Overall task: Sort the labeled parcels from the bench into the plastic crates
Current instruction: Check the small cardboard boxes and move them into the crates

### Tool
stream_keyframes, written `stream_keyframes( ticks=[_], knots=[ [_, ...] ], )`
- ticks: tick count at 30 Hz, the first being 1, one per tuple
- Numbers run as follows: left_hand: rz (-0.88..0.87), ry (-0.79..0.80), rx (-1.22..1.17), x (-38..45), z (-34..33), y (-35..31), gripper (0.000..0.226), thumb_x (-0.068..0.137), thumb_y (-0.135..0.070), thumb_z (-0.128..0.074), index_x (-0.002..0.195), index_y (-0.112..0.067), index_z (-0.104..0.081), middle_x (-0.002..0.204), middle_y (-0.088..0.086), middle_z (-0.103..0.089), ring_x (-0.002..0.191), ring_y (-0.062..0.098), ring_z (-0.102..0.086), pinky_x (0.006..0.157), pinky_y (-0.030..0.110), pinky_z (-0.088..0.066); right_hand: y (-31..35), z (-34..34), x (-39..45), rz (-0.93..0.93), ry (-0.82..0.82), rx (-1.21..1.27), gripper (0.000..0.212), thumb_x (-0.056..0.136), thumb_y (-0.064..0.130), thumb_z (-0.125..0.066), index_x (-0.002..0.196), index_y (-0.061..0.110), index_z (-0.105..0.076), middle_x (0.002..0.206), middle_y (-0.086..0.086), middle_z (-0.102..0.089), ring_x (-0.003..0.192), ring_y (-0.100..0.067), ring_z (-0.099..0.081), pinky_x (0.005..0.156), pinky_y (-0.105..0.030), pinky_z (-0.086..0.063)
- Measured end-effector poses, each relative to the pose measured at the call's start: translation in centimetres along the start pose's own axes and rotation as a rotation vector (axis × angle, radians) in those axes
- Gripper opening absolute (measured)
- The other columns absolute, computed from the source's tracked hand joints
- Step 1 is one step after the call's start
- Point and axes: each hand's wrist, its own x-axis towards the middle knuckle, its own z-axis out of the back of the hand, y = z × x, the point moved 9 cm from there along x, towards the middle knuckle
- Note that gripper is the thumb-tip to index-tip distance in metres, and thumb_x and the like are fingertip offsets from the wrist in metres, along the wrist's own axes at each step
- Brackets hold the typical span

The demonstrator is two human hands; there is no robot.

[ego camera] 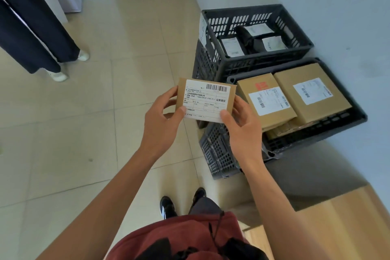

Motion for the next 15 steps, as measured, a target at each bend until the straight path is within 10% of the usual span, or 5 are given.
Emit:
stream_keyframes(
  ticks=[15],
  knots=[
    [-0.016, 0.118, 0.083, 20.4, -5.7, -0.3, 0.051, 0.1, -0.009, -0.064, 0.147, -0.026, -0.056, 0.134, -0.012, -0.066, 0.122, 0.003, -0.061, 0.087, 0.015, -0.056, -1.0, -1.8, 18.9, -0.044, -0.086, 0.039, 0.044, 0.1, 0.01, -0.066, 0.14, 0.027, -0.058, 0.131, 0.015, -0.068, 0.123, 0.002, -0.062, 0.099, -0.016, -0.052]
  ],
)
